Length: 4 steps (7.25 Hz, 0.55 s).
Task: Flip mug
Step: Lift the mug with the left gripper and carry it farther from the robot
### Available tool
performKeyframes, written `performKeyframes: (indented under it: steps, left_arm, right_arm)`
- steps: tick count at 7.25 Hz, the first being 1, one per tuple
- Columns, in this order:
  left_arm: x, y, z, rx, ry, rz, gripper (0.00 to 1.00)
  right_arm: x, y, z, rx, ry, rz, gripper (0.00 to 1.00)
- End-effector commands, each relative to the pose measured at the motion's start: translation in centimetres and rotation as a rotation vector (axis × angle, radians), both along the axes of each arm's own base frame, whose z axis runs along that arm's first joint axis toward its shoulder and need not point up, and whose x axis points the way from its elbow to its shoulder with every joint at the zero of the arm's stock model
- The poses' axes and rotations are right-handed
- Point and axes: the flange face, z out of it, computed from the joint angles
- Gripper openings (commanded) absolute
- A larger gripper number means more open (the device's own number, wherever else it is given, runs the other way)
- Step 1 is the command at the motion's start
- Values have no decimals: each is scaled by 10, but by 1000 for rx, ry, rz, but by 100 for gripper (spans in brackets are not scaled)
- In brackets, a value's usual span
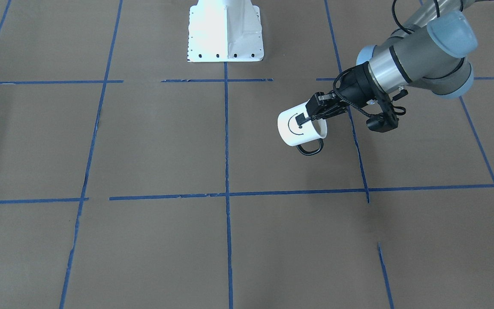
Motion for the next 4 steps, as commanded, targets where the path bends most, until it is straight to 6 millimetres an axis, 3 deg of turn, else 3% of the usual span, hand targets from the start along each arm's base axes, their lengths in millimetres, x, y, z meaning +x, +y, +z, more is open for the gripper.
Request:
performKeyframes:
  steps: [1, 2, 4]
  left_arm:
    - [37, 12, -30, 68, -116, -71, 0]
    - [55, 8, -60, 69, -185, -93, 0]
    - [100, 16, -98, 98, -323, -89, 0]
  right_arm:
    - [0, 0, 0, 0, 0, 0, 100]
    - [0, 0, 0, 0, 0, 0, 100]
    - [0, 0, 0, 0, 0, 0, 100]
